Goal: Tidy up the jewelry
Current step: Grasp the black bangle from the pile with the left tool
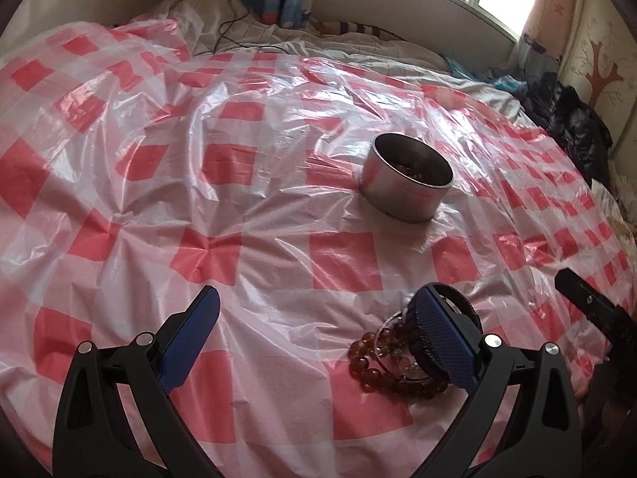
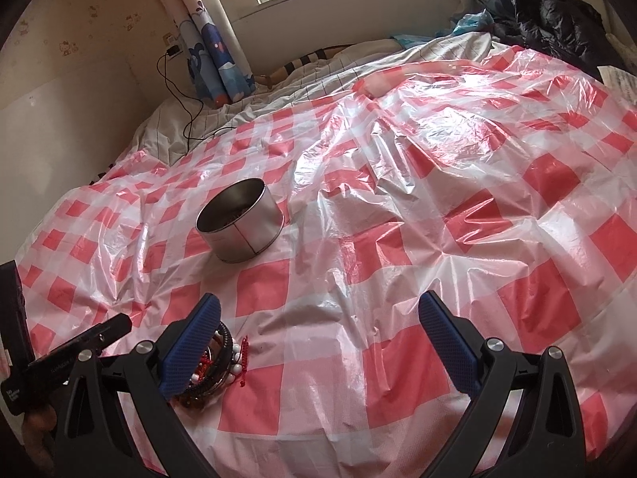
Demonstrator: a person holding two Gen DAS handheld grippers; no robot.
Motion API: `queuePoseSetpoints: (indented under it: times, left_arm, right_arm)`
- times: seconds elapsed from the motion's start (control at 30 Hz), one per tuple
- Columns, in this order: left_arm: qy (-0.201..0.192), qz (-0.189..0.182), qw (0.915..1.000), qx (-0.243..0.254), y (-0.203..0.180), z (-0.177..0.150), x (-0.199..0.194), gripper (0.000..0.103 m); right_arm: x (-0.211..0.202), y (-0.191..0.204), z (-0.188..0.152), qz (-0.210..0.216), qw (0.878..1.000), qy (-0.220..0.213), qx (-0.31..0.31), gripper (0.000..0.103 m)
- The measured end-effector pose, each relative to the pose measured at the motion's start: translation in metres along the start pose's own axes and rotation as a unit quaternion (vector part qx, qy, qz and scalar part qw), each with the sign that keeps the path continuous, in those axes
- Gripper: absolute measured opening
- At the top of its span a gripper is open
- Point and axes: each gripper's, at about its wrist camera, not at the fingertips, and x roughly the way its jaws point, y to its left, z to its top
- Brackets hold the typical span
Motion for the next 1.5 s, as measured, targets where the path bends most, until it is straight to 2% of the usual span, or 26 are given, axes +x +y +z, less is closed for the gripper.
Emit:
queuePoseSetpoints:
  times: [0.17, 0.3, 0.47, 0.6, 0.63, 0.77, 0.8, 0.9, 1.0, 1.07, 1.13, 1.17, 1.2, 1.27, 1.33, 1.43, 1.5]
  left_arm:
    - [0.001, -0.002, 0.9958, 0.092, -0.040, -0.009, 0.005, 0.095]
    - [0.010, -0.035, 0.9943, 0.100, -0.048, -0.010, 0.009, 0.095]
    - [0.002, -0.086, 0.9929, 0.083, -0.048, -0.010, 0.005, 0.092]
    - [0.023, -0.109, 0.9917, 0.064, -0.043, -0.009, 0.012, 0.075]
    - [0.025, -0.115, 0.9914, 0.057, -0.041, -0.008, 0.014, 0.073]
    - [0.029, -0.144, 0.9889, 0.019, -0.030, -0.005, 0.016, 0.073]
    - [0.033, -0.164, 0.9858, 0.001, -0.026, -0.004, 0.017, 0.073]
    - [0.046, -0.222, 0.9732, -0.041, -0.017, -0.003, 0.023, 0.073]
    - [0.062, -0.255, 0.9628, -0.064, -0.016, -0.003, 0.030, 0.073]
    - [0.071, -0.271, 0.9565, -0.080, -0.015, -0.003, 0.034, 0.073]
    - [0.076, -0.287, 0.9496, -0.100, -0.012, -0.003, 0.036, 0.074]
    - [0.077, -0.296, 0.9460, -0.109, -0.010, -0.003, 0.037, 0.074]
    - [0.077, -0.301, 0.9434, -0.115, -0.009, -0.003, 0.037, 0.074]
    - [0.078, -0.306, 0.9412, -0.122, -0.007, -0.003, 0.037, 0.074]
    - [0.080, -0.305, 0.9415, -0.120, -0.009, -0.002, 0.037, 0.074]
    - [0.089, -0.299, 0.9436, -0.110, -0.014, -0.003, 0.039, 0.074]
    - [0.098, -0.298, 0.9437, -0.107, -0.014, -0.004, 0.040, 0.074]
  right_arm:
    - [-0.003, -0.003, 0.003, 0.009, 1.000, 0.002, 0.009, 0.095]
    - [-0.004, -0.008, 0.005, 0.018, 1.000, 0.005, 0.023, 0.095]
    - [-0.003, -0.010, 0.005, 0.026, 0.999, 0.011, 0.032, 0.095]
    - [-0.004, -0.010, 0.005, 0.031, 0.999, 0.013, 0.034, 0.095]
    - [-0.003, -0.010, 0.005, 0.034, 0.999, 0.015, 0.034, 0.095]
    - [0.001, 0.000, 0.003, 0.081, 0.996, 0.038, 0.019, 0.095]
    - [0.003, 0.002, 0.002, 0.100, 0.994, 0.045, 0.020, 0.095]
    - [0.008, -0.001, 0.002, 0.115, 0.991, 0.055, 0.038, 0.095]
    - [0.011, -0.014, 0.002, 0.136, 0.986, 0.063, 0.078, 0.095]
    - [0.013, -0.020, 0.003, 0.185, 0.974, 0.071, 0.109, 0.095]
    - [0.019, -0.025, 0.002, 0.268, 0.948, 0.088, 0.145, 0.095]
    - [0.024, -0.025, 0.001, 0.312, 0.931, 0.102, 0.162, 0.096]
    - [0.028, -0.024, 0.000, 0.338, 0.918, 0.114, 0.171, 0.096]
    - [0.035, -0.019, -0.003, 0.364, 0.904, 0.136, 0.180, 0.096]
    - [0.039, -0.015, -0.004, 0.370, 0.899, 0.148, 0.181, 0.096]
    - [0.046, -0.008, -0.005, 0.396, 0.884, 0.162, 0.190, 0.096]
    - [0.051, -0.003, -0.008, 0.402, 0.879, 0.176, 0.188, 0.096]
